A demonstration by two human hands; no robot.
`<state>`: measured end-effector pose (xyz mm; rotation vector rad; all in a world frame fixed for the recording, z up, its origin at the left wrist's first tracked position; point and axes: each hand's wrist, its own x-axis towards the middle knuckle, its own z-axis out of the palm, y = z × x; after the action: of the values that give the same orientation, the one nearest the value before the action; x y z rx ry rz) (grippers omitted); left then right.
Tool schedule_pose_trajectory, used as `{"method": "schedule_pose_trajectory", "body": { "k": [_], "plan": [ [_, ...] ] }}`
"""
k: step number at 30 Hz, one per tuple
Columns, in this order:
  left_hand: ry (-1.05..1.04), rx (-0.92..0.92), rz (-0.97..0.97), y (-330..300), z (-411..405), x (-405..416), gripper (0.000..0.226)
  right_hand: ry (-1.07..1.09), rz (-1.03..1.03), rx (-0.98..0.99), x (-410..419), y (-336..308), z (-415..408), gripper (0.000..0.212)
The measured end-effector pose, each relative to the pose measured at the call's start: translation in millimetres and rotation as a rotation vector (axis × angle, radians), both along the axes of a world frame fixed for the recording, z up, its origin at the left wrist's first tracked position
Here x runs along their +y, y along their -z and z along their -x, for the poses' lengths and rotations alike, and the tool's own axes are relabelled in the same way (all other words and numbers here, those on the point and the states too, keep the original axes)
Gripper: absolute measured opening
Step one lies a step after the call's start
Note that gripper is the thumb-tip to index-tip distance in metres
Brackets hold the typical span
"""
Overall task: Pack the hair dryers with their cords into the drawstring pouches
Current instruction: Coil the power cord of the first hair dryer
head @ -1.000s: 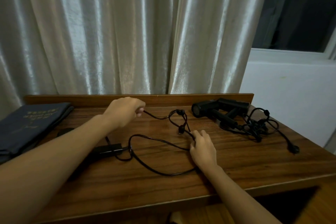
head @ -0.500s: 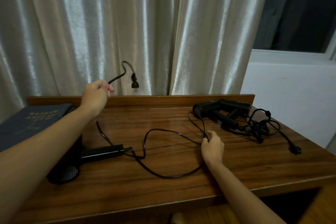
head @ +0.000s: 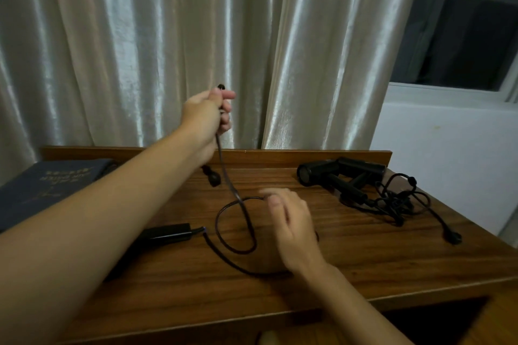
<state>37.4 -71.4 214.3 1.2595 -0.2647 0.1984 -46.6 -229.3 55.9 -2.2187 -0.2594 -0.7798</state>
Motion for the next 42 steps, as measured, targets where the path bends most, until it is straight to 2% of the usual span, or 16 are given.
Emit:
{"method": "schedule_pose_trajectory", "body": {
  "k": [2, 4, 7, 9, 11, 13, 15, 16, 18, 20, 22, 25, 28, 31, 37, 42],
  "plan": [
    [0.047, 0.023, 0.069, -3.9, 7.8, -20.5, 0.032, -0.186, 0.042, 0.024, 23.1, -22.1, 11.7, 0.043],
    [0.100, 0.032, 0.110, -4.5, 15.4, -37.6, 0.029, -0.327, -0.115, 0.016, 30.8, -44.8, 17.3, 0.029],
    [0.173, -0.003, 0.021, 0.3, 18.2, -47.7, 0.029, -0.275, -0.358, -0.058, 10.0, -80.9, 14.9, 0.029],
    [0.238, -0.053, -0.179, 14.2, 18.3, -47.6, 0.043, -0.164, -0.475, -0.106, -15.9, -106.5, 6.6, 0.032],
    [0.237, -0.133, -0.349, 40.6, 23.3, -49.9, 0.045, -0.063, -0.573, -0.137, -46.1, -132.4, -4.2, 0.032],
    [0.033, -0.365, -0.557, 80.5, 30.1, -50.0, 0.033, 0.005, -0.655, -0.142, -76.1, -154.1, -13.7, 0.032],
    [-0.217, -0.598, -0.767, 119.8, 38.8, -45.5, 0.037, 0.055, -0.677, -0.139, -104.4, -171.0, -19.1, 0.033],
    [-0.241, -0.636, -0.829, 136.8, 42.3, -41.8, 0.040, 0.070, -0.674, -0.139, -117.9, -178.0, -19.5, 0.032],
    [-0.183, -0.647, -0.991, 169.1, 45.0, -33.8, 0.046, 0.101, -0.657, -0.136, -141.7, -191.3, -17.2, 0.031],
    [-0.044, -0.611, -1.198, 196.9, 45.6, -29.0, 0.055, 0.143, -0.611, -0.135, -162.9, -202.2, -13.2, 0.030],
    [0.102, -0.553, -1.307, 215.2, 43.2, -26.6, 0.056, 0.196, -0.579, -0.153, -184.7, -210.9, -10.1, 0.029],
    [0.172, -0.546, -1.373, 219.4, 40.2, -27.7, 0.041, 0.347, -0.537, -0.171, -220.4, -218.8, -10.0, 0.025],
    [0.134, -0.561, -1.356, 217.2, 43.5, -29.6, 0.020, 0.468, -0.502, -0.141, -254.5, -214.5, -13.1, 0.024],
    [0.094, -0.594, -1.355, 217.1, 47.0, -29.5, 0.013, 0.540, -0.450, -0.068, -279.8, -192.9, -13.8, 0.026],
    [0.111, -0.575, -1.338, 217.5, 47.4, -29.2, 0.013, 0.615, -0.584, 0.059, -300.6, -124.1, -13.0, 0.029],
    [0.174, -0.588, -1.326, 218.5, 47.1, -27.3, 0.049, 0.605, -0.691, 0.175, -294.2, -58.6, -13.2, 0.028]
  ]
}}
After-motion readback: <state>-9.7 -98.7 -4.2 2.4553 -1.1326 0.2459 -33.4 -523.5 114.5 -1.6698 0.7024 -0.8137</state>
